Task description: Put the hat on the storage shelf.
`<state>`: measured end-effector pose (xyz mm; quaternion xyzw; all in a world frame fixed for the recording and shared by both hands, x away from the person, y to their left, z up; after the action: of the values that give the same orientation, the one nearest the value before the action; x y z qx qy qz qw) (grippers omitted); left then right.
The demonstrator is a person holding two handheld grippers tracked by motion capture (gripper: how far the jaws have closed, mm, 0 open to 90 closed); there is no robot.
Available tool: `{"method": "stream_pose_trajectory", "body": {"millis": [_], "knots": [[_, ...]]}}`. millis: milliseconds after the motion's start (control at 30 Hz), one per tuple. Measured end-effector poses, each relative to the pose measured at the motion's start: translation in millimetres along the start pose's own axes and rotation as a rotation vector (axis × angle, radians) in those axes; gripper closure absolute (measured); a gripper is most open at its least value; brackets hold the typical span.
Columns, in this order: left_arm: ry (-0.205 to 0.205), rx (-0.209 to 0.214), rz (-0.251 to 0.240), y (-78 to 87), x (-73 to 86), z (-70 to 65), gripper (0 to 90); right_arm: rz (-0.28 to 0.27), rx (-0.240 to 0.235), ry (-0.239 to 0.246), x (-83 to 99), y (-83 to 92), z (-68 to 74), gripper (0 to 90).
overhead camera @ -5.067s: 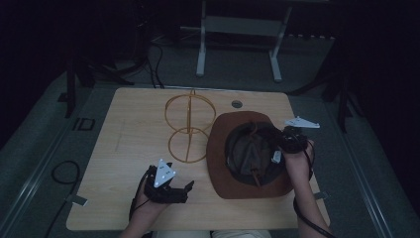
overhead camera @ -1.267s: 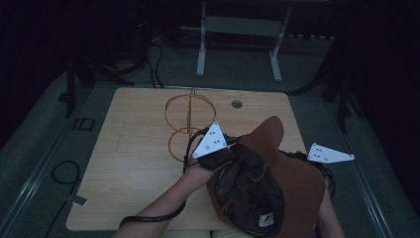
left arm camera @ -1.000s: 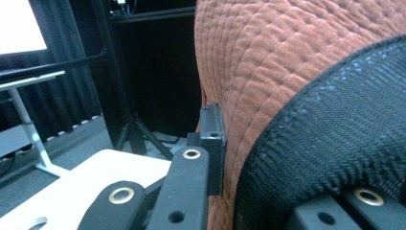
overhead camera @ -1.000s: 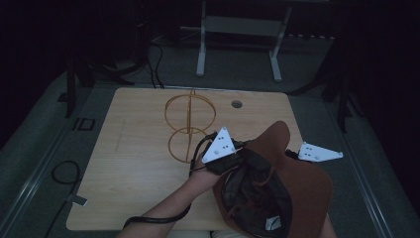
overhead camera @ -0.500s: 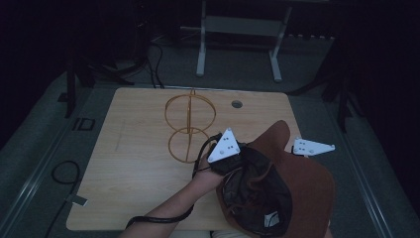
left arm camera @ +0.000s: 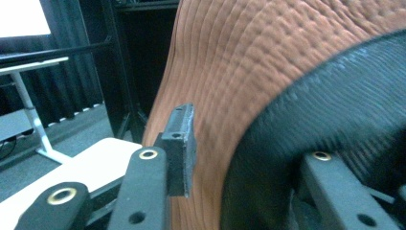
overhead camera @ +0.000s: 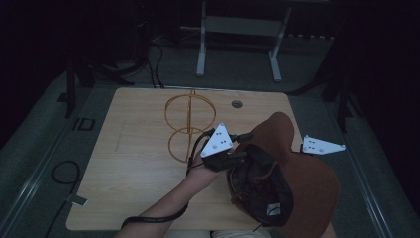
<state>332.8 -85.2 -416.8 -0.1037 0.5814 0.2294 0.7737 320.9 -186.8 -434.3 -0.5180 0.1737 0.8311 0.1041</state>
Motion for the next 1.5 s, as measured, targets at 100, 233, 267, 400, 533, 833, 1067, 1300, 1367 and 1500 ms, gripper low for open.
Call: {"method": "stream_pose_trajectory", "body": {"millis": [100, 233, 267, 400, 533, 833, 1067, 1300, 1367, 1500], "knots": [[0.009, 0.009, 0.019, 4.0, 5.2, 1.6, 60.0, -0.017, 0.019, -0.003, -5.2, 6.1, -5.5, 87.8], [0.028, 0.006, 0.03, 10.1, 14.0, 3.8, 58.8, -0.057, 0.05, -0.004, -10.7, 12.3, -10.5, 87.8], [0.028, 0.006, 0.03, 10.1, 14.0, 3.8, 58.8, -0.057, 0.05, -0.004, -10.7, 12.3, -10.5, 87.8], [0.042, 0.004, 0.061, 20.6, 27.8, 4.5, 58.4, -0.072, 0.103, -0.013, -15.5, 15.0, -19.3, 87.7], [0.062, -0.007, 0.092, 33.3, 43.0, 6.7, 58.4, -0.083, 0.119, -0.013, -21.6, 14.6, -26.9, 87.7], [0.108, -0.046, 0.153, 71.4, 80.5, 10.7, 58.3, -0.119, 0.183, -0.001, -50.7, 3.9, -50.8, 87.6], [0.144, -0.11, 0.163, 102.2, 101.4, 19.9, 55.2, -0.138, 0.221, 0.001, -76.2, -13.2, -69.1, 87.6], [0.162, -0.141, 0.23, 136.3, 138.8, 11.9, 51.5, -0.133, 0.283, 0.007, -100.8, -36.2, -89.3, 87.5], [0.18, -0.161, 0.237, 147.5, 148.8, 11.2, 48.1, -0.15, 0.278, -0.015, -111.2, -43.6, -94.6, 87.6], [0.199, -0.208, 0.255, 170.2, 165.4, 10.9, 46.1, -0.165, 0.295, -0.001, -125.4, -55.8, -96.5, 87.5]]}}
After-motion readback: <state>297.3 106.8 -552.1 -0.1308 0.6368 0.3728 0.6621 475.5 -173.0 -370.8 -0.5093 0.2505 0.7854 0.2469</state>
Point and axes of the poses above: each handheld gripper's, and its own axes: y roughly backward along the jaws, x roughly out of its underside, z roughly to its left, the point moved 9 cm from there along -y, roughly forward along the jaws, and after that the axes turned 12 degrees about -y, right-handed, at the moved point
